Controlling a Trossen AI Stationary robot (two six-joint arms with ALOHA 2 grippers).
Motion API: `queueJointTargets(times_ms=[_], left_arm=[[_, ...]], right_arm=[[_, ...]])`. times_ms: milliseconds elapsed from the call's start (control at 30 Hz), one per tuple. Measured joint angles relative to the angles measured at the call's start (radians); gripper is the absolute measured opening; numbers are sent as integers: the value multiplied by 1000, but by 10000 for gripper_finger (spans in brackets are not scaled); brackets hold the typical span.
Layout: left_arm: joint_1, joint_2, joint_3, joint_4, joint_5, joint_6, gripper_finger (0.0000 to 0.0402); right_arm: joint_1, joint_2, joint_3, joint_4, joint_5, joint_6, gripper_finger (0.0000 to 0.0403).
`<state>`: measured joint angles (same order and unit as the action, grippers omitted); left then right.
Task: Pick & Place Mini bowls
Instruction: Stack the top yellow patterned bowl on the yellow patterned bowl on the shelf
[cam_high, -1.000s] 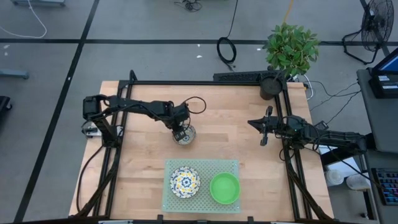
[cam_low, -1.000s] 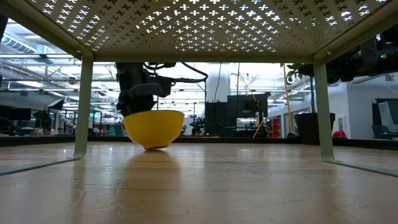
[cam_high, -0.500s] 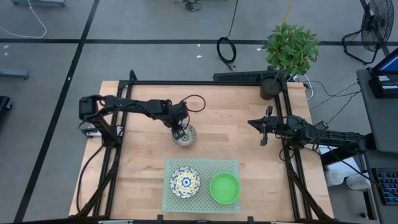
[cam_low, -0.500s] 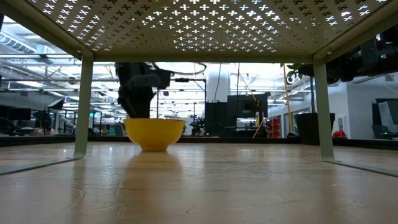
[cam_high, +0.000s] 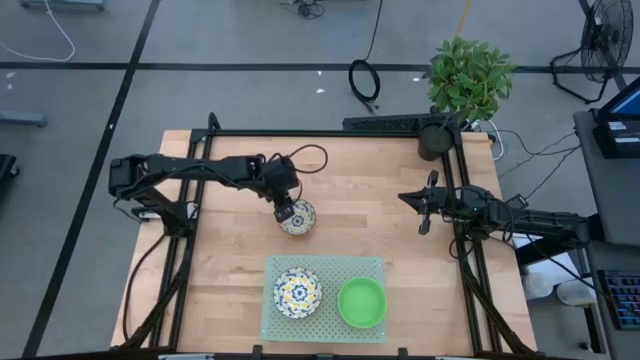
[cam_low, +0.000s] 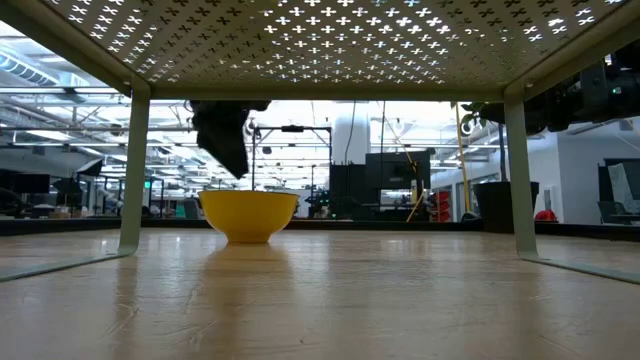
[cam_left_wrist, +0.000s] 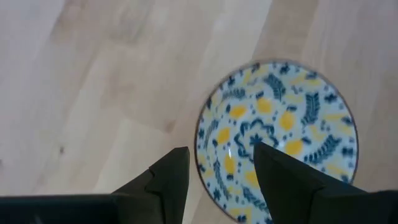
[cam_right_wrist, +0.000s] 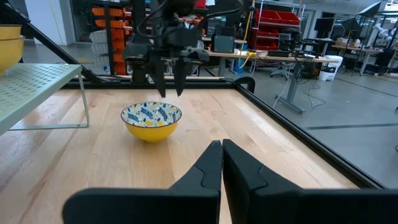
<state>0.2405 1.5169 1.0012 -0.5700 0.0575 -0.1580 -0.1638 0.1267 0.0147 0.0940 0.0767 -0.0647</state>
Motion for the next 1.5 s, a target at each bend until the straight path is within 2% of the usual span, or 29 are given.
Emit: queueJointTargets(times_ms=[100, 233, 333, 600, 833, 1100, 1500], left_arm=[[7, -34, -67, 89, 31, 5, 182], [39, -92, -190, 194, 64, -51, 182], [45, -113, -236, 263, 104, -90, 182], [-2, -92, -241, 271, 97, -67, 182], [-29, -65, -239, 291, 40, -26, 182], [-33, -16, -240, 285, 39, -36, 182], [-33, -13, -240, 300, 20, -32, 182]], right_arm=[[0, 0, 0, 0, 0, 0, 0], [0, 0, 0, 0, 0, 0, 0], [0, 0, 0, 1, 0, 0, 0], [0, 0, 0, 1, 0, 0, 0], [0, 0, 0, 1, 0, 0, 0], [0, 0, 0, 1, 0, 0, 0], [0, 0, 0, 1, 0, 0, 0]])
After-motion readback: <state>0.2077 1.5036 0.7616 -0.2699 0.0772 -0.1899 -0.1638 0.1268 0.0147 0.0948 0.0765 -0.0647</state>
